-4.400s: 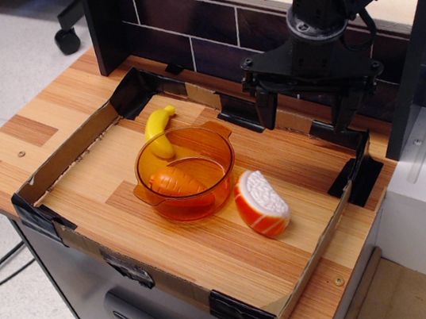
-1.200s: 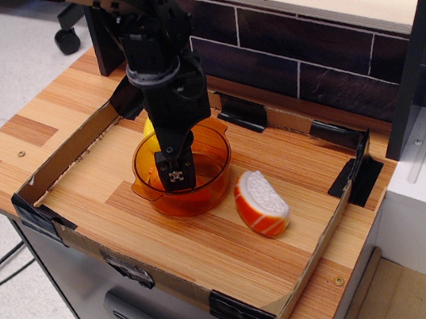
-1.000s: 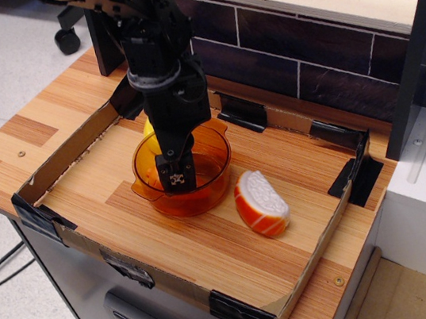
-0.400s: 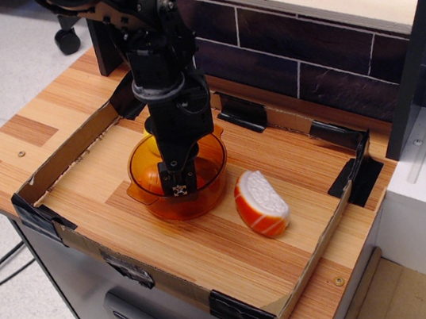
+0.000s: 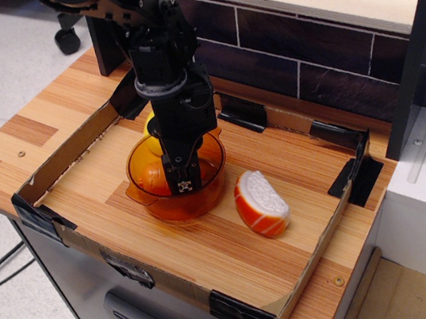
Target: Take carrot out of pot
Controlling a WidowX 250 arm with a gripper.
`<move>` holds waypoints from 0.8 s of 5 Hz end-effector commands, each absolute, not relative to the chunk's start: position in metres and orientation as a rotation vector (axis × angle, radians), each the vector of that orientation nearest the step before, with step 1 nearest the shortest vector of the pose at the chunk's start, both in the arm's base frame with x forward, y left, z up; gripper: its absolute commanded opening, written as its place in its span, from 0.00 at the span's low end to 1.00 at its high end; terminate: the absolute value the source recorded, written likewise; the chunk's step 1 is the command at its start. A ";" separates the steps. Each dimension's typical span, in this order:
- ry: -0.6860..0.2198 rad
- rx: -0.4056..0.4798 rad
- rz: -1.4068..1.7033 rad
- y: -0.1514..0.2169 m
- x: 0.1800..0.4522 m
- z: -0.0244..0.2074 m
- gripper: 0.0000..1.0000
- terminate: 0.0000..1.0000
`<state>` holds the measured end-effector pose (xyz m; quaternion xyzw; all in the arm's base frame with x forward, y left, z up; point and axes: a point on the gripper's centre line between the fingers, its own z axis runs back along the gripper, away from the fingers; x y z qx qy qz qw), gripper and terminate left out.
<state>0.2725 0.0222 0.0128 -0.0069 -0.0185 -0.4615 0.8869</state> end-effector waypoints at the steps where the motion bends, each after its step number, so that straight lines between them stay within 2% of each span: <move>1: -0.171 0.031 -0.915 0.027 0.293 0.057 0.00 0.00; 2: -0.254 0.036 -0.863 0.023 0.299 0.090 0.00 0.00; 3: -0.294 0.018 -0.831 0.005 0.307 0.112 0.00 0.00; 4: -0.267 -0.008 -0.835 -0.025 0.317 0.108 0.00 0.00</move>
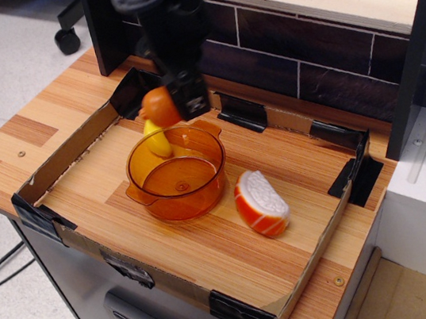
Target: Take carrot out of pot
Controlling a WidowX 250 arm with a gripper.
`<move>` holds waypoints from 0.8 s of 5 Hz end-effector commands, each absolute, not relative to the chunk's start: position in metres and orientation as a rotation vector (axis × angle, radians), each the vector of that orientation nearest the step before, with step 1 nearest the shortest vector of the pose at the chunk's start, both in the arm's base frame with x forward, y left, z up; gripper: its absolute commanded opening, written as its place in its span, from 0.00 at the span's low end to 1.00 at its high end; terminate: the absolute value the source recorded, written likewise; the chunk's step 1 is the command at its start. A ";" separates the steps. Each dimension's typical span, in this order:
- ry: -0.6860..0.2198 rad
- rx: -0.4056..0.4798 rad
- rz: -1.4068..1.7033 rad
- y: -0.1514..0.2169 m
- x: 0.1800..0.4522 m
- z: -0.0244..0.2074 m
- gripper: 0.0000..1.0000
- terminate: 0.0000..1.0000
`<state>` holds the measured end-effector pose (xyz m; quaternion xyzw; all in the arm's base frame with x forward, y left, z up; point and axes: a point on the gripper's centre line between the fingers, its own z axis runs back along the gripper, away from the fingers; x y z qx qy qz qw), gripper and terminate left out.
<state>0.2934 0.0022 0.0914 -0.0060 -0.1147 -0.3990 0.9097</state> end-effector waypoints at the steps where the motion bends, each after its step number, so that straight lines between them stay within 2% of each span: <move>1: -0.256 0.006 -0.845 -0.042 0.326 0.094 0.00 0.00; 3: -0.195 0.037 -0.865 -0.064 0.340 0.048 0.00 0.00; 4: -0.189 0.052 -0.860 -0.068 0.346 0.035 0.00 0.00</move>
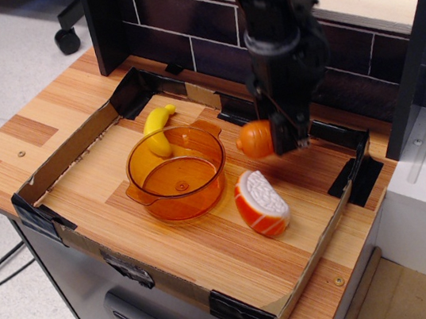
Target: Take carrot out of pot
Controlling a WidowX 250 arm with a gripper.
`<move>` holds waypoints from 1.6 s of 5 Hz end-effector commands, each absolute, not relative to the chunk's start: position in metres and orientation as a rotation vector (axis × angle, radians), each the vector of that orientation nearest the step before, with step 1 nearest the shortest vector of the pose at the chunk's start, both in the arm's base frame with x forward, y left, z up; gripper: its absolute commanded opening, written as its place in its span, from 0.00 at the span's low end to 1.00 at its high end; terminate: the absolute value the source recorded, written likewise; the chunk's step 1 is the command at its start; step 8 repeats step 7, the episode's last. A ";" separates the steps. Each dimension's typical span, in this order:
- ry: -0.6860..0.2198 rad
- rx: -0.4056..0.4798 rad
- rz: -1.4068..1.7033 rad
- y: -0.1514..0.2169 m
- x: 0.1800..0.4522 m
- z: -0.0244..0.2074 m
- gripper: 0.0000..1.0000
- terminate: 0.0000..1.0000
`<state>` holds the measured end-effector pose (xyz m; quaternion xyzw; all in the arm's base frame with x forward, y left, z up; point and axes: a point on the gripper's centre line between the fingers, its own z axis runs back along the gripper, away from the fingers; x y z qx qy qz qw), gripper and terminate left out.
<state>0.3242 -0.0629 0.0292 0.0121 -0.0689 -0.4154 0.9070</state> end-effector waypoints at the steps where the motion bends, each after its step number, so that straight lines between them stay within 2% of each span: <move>1: -0.180 0.068 -0.862 -0.067 0.349 0.027 0.00 0.00; 2: -0.170 0.070 -0.849 -0.066 0.350 0.023 1.00 0.00; 4: -0.147 0.075 -0.828 -0.063 0.350 0.022 1.00 0.00; 6: -0.175 0.052 -0.775 -0.065 0.352 0.050 1.00 0.00; 7: -0.218 0.039 -0.755 -0.067 0.350 0.075 1.00 1.00; 8: -0.218 0.039 -0.755 -0.067 0.350 0.075 1.00 1.00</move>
